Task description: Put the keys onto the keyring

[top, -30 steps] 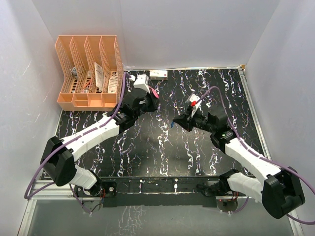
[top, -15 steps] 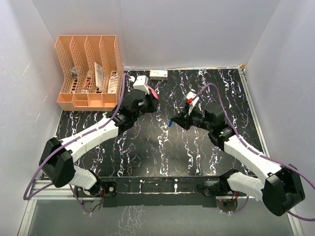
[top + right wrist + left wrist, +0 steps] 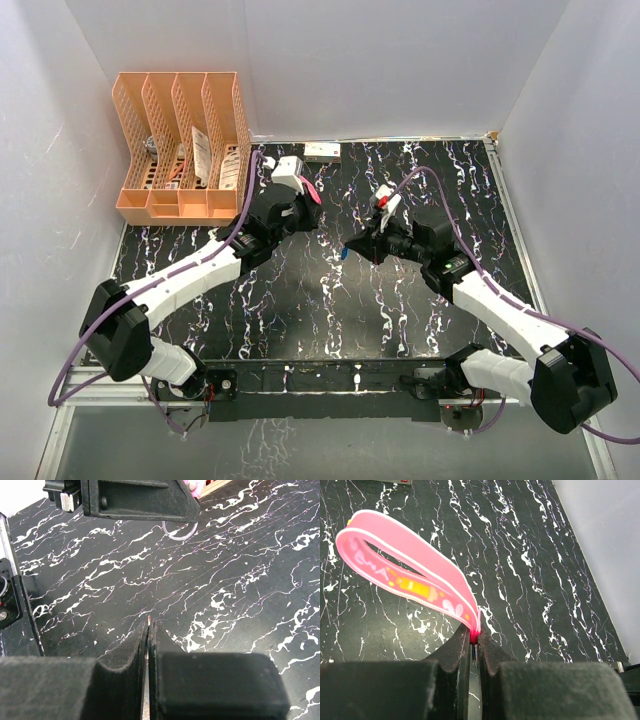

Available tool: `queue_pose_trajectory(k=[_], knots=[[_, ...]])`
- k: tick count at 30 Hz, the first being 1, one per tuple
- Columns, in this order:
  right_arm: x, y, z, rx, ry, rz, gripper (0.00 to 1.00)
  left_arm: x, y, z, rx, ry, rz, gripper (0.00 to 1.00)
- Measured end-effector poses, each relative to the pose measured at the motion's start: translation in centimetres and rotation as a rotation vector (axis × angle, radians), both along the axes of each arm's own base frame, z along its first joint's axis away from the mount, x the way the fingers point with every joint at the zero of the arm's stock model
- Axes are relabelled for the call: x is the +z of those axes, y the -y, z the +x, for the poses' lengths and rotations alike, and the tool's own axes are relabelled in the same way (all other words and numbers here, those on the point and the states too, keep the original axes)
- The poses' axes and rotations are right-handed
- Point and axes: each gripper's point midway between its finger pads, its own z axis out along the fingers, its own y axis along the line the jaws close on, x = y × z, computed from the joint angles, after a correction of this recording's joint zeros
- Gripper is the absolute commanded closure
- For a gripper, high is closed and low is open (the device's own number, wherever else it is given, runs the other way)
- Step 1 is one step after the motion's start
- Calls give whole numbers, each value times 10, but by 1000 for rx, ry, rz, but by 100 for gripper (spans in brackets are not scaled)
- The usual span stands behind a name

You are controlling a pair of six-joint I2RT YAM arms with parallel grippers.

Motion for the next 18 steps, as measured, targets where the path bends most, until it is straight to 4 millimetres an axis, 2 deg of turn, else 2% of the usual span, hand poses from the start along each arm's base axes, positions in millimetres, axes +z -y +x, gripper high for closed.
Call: queue_pose_trajectory(k=[11,18], knots=[[7,-8,2,17,-35,42,100,-24,4,2,-7,-57,40,100],[4,-16,12,24,-70,47,100,-26,12,3,-27,-74,39,100]])
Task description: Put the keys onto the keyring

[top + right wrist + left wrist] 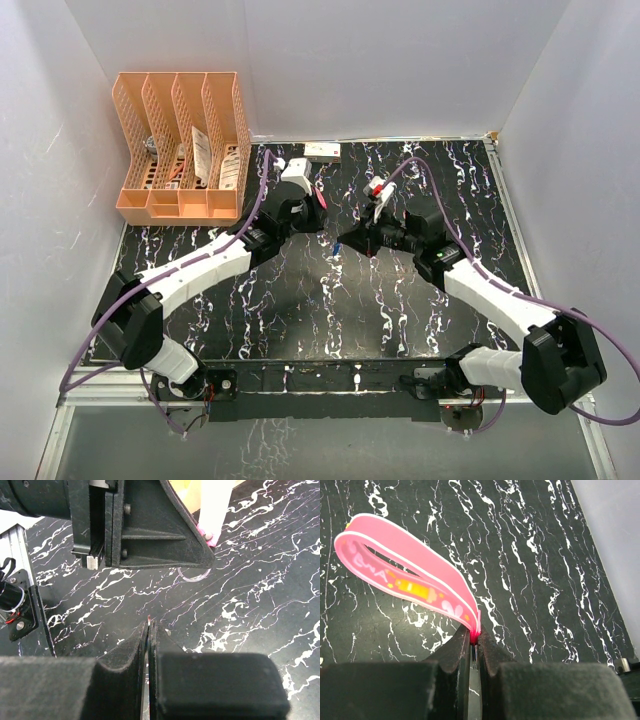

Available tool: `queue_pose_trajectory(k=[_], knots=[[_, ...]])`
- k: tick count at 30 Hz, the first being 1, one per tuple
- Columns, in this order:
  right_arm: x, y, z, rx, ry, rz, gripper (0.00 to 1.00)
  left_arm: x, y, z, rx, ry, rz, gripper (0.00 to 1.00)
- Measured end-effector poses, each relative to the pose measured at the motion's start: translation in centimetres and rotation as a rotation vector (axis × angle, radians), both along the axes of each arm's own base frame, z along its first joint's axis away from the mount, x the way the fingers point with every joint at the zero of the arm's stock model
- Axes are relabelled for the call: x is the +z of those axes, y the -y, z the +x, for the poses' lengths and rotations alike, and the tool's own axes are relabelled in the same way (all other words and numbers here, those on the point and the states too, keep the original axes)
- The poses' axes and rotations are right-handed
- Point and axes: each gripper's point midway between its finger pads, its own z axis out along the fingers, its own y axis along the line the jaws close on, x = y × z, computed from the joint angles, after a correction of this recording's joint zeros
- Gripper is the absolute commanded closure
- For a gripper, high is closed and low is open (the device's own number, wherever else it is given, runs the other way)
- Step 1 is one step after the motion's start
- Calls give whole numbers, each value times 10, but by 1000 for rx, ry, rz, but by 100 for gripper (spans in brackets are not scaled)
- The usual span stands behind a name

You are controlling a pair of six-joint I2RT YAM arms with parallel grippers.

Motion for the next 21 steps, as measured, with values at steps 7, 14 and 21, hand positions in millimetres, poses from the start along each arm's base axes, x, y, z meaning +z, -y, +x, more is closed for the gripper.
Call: queue_pose_trajectory(k=[7,14,21], knots=[[-5,-3,-1,7,-31,3,100,7,4,0,-17,5,-16,100],[-5,-7,3,5,-35,17,100,7,7,-2,-31,0,-25,100],[-3,-10,9,-3,-42,32,100,7,8,-3,-34,-3,-29,100]])
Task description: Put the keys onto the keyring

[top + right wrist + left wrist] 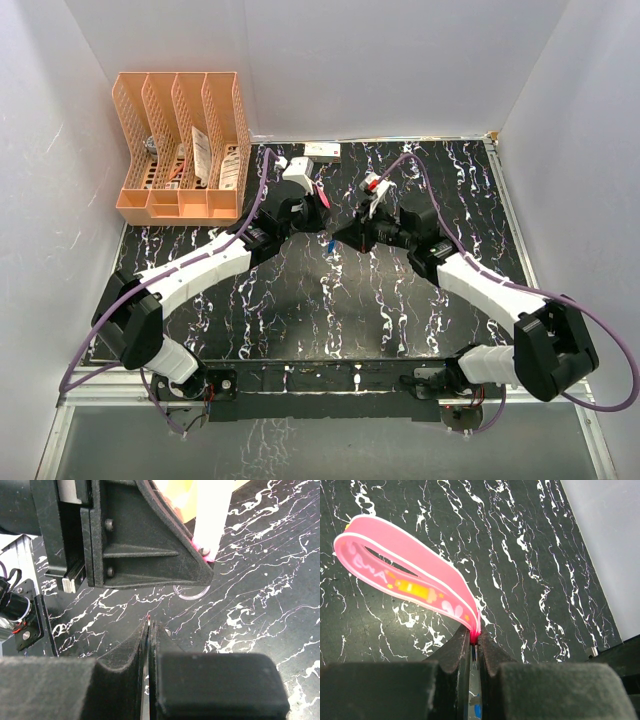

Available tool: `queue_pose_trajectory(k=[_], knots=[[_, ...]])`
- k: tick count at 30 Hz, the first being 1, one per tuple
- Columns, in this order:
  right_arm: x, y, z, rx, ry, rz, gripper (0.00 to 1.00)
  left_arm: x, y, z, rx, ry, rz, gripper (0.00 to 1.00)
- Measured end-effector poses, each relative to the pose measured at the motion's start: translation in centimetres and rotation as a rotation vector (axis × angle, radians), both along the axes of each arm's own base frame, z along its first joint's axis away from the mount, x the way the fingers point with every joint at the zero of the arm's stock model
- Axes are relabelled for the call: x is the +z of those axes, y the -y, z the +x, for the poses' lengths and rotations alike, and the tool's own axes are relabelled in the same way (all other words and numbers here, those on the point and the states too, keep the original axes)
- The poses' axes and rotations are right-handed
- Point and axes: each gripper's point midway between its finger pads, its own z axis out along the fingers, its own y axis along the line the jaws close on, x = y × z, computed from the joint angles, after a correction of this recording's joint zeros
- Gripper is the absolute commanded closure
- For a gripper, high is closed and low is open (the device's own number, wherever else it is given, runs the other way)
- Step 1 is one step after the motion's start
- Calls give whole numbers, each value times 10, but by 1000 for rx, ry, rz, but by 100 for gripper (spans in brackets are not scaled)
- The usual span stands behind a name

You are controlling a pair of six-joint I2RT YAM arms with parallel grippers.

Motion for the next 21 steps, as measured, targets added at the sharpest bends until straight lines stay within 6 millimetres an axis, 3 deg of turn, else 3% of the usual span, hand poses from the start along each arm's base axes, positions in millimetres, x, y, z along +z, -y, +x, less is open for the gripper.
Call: queue_pose_trajectory(k=[21], knots=[[4,-5,13,-24,-1,23,100,0,3,-3,-13,-2,-2,100]])
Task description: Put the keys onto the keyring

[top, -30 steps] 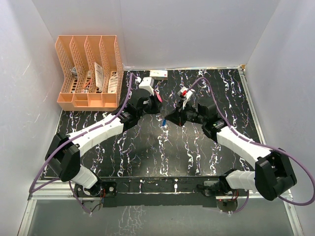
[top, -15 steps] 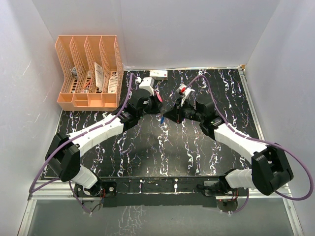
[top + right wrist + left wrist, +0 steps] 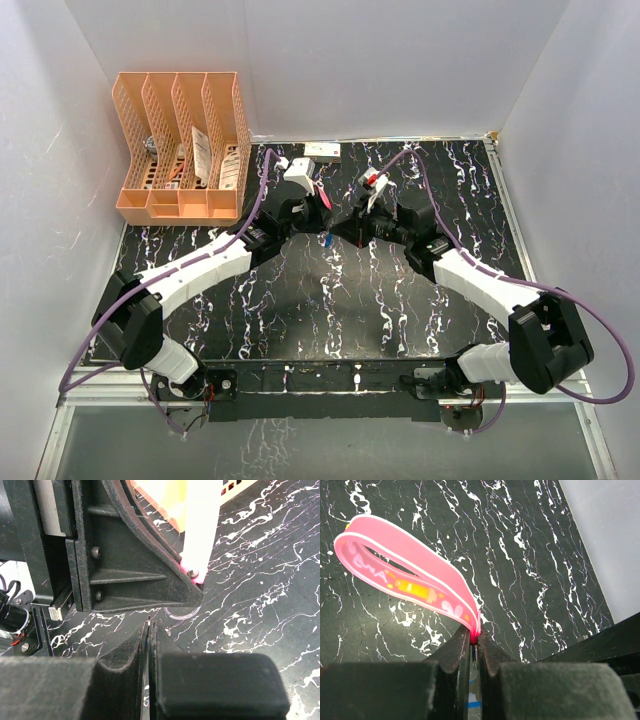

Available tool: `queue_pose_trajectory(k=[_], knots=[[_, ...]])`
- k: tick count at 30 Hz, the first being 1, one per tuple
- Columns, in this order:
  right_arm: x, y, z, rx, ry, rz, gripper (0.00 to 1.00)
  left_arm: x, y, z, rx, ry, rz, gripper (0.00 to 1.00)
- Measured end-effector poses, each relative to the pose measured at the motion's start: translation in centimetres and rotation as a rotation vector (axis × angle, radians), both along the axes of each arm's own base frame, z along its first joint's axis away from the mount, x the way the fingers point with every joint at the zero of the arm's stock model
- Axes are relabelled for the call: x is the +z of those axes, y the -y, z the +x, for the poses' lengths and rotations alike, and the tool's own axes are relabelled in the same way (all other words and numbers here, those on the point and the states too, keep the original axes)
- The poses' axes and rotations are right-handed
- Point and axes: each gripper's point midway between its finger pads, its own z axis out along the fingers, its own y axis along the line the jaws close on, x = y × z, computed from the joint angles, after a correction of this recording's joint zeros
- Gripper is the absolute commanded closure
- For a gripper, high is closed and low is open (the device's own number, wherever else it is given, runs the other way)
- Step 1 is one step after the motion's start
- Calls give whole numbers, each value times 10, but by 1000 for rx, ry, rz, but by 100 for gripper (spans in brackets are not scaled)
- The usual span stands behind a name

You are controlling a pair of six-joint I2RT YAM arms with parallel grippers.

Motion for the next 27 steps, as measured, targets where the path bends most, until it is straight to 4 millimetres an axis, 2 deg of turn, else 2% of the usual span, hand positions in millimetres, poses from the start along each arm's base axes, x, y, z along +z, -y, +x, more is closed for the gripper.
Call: queue_pose_trajectory(k=[27], knots=[[-1,0,6,-28,-7,0,100,4,1,-3,-15,3,-10,100]])
